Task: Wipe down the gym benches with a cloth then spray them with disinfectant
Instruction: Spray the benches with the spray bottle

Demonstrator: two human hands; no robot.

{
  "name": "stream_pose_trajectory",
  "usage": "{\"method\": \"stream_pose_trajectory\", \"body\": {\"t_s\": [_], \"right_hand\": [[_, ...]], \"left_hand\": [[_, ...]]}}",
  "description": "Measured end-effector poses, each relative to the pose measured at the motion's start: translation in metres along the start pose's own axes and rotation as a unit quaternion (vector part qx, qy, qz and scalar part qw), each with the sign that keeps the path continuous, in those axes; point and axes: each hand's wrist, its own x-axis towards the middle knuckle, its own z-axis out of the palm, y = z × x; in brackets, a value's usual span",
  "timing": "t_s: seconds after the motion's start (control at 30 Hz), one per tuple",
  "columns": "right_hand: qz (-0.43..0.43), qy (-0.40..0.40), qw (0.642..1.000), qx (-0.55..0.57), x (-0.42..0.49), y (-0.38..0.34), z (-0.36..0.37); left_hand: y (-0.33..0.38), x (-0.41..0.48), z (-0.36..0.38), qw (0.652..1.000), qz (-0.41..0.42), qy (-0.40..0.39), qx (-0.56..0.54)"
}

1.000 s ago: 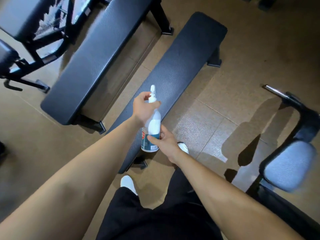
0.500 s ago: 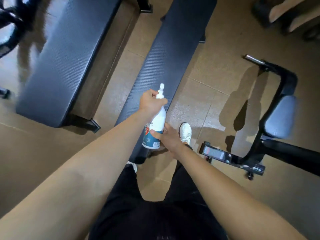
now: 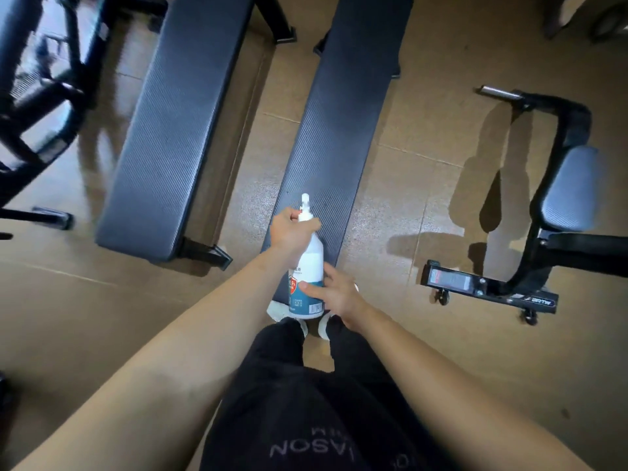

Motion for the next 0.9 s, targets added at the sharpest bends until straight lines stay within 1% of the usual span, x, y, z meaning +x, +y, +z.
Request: {"method": "stream_pose_trajectory", "body": {"t_s": [0.13, 0.27, 0.33, 0.43, 0.53, 0.63, 0.73, 0.8, 0.9], "right_hand": [[-0.008, -0.023, 1.0, 0.017, -0.002, 0.012, 0.003], [-0.027, -0.029, 0.999, -0.009, -0.003, 0.022, 0.007], [-0.03, -0.016, 0.999, -0.009, -0.004, 0.027, 0.012], [-0.022, 0.002, 1.0, 0.005, -0.005, 0.037, 0.029], [-0.009, 0.021, 0.999, 0.028, -0.004, 0.044, 0.058], [-0.009, 0.052, 0.999, -0.006, -0.001, 0.042, 0.107], [-0.03, 0.076, 0.996, -0.025, 0.005, 0.034, 0.174], [-0.04, 0.075, 0.996, -0.03, 0.008, 0.027, 0.221], [-0.033, 0.049, 0.997, -0.054, 0.014, 0.011, 0.285]], "left_hand": [[-0.004, -0.011, -0.014, 0.999, 0.012, -0.031, -0.02], [-0.014, -0.017, -0.017, 1.0, 0.008, 0.023, -0.002], [-0.017, -0.017, -0.019, 1.0, 0.006, 0.028, 0.011], [-0.026, -0.015, -0.03, 0.999, 0.014, -0.007, 0.034], [-0.035, -0.007, -0.054, 0.998, 0.019, -0.054, 0.026], [-0.046, 0.002, -0.097, 0.998, 0.016, -0.062, 0.0], [-0.049, 0.011, -0.16, 0.998, 0.011, -0.061, -0.014], [-0.049, 0.02, -0.209, 0.998, 0.009, -0.057, -0.018], [-0.049, 0.033, -0.28, 0.998, 0.02, -0.055, -0.029]]}}
